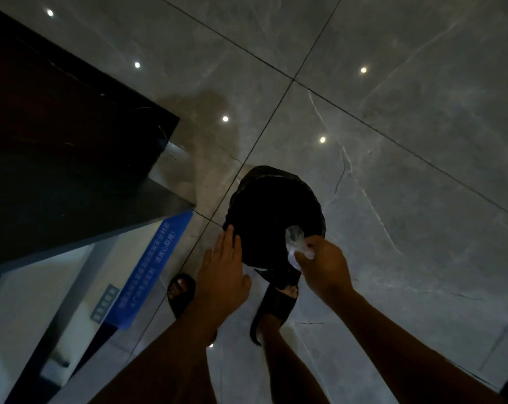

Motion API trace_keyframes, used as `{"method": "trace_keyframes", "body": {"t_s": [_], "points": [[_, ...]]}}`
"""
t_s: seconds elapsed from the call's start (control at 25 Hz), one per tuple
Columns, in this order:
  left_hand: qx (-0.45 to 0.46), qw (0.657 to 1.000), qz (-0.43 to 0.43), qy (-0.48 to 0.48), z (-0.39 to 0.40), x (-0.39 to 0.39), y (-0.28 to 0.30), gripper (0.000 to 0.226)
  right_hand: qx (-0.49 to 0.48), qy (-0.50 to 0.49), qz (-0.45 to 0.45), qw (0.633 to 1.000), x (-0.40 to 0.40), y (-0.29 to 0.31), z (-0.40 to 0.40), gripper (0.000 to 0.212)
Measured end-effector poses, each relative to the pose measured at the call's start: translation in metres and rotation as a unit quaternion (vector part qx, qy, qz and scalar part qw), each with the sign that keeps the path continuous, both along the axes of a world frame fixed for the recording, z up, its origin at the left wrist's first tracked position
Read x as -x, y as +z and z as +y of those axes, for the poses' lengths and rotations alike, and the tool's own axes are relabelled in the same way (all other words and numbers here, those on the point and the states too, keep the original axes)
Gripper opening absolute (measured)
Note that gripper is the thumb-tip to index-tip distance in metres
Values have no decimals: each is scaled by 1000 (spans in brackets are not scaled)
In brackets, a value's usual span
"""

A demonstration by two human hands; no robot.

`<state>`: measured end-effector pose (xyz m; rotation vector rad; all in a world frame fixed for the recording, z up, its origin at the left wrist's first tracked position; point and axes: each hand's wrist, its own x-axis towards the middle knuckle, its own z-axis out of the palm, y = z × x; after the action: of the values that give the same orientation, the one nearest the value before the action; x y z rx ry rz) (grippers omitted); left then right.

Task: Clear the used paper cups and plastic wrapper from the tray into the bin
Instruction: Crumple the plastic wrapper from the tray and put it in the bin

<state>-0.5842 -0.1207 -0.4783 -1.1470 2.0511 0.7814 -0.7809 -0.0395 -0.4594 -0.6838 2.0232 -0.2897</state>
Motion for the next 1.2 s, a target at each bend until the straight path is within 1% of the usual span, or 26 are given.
{"method": "trace_keyframes", "body": {"t_s": [0.08,0.12,0.2,0.28,0.36,0.4,0.48,0.56,0.68,0.76,0.84,1.0,1.08,1.2], "points": [[-6,1000,-15,-25,1,-3,-12,94,-6,-1,-15,1000,2,-4,-5,47],[-14,999,-24,-28,2,-5,-17,95,-10,9,-20,1000,3,-7,-8,46],[-30,999,-32,-22,1,-7,-22,95,-30,59,-10,998,3,-12,-11,32],[-40,998,-36,-19,-1,-7,-24,96,-36,114,16,993,0,-17,-14,34],[-46,998,-41,-27,0,-5,-24,96,-23,110,50,992,-5,-21,-18,37],[-49,997,-46,-33,0,-4,-23,95,-16,94,58,994,-8,-22,-21,40],[-51,996,-57,-46,-2,-2,-23,93,-15,77,45,996,-11,-27,-26,54],[-52,995,-66,-59,-7,1,-22,91,-31,104,40,993,-15,-28,-27,67],[-30,996,-45,-69,-14,5,-16,84,-49,132,44,989,-16,-23,-19,68],[-8,998,-17,-64,-14,7,-6,80,-60,144,32,987,-15,-14,-9,63],[-8,998,-3,-59,-8,5,6,77,-69,160,29,984,-15,-1,5,58],[-10,999,10,-43,11,-20,45,68,-102,168,37,980,-22,41,33,56],[-24,999,-6,-47,19,-38,71,58,-115,176,40,977,-21,70,46,53],[-54,997,-52,-37,30,-60,110,36,-117,186,45,975,-22,117,66,58]]}}
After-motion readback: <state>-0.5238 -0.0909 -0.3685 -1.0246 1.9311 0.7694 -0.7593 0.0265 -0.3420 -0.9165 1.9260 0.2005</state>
